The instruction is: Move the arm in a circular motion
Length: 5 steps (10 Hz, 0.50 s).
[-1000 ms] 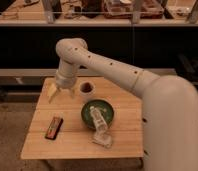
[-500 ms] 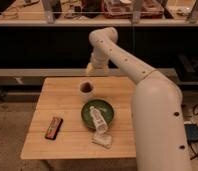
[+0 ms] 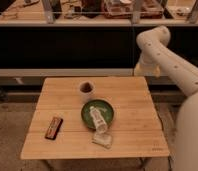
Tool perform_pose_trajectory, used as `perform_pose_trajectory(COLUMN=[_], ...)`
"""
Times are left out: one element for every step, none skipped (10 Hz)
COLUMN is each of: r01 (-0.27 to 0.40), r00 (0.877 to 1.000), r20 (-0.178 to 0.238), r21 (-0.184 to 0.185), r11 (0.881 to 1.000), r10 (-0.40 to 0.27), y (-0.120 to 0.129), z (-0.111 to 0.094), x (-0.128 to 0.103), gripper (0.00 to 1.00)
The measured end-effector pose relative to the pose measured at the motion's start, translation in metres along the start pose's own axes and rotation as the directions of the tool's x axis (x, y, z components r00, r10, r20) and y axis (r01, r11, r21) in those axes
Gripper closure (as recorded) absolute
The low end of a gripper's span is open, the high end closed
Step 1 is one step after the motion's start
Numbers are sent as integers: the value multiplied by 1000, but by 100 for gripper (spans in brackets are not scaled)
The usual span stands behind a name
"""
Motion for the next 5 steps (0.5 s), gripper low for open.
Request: perform_pose_trajectory(r01=[-43, -65, -46, 11, 66], r00=[999, 997, 995, 991, 984], r20=[18, 39, 86, 134, 167], r21=[-37, -65, -71, -52, -24], r11=[998, 996, 996, 999, 997], r10=[44, 68, 52, -4, -61], y=[28, 43, 36, 11, -14], z=[-8, -22, -41, -58, -71], x=[-24, -58, -109, -156, -189], gripper=[30, 30, 30, 30, 30])
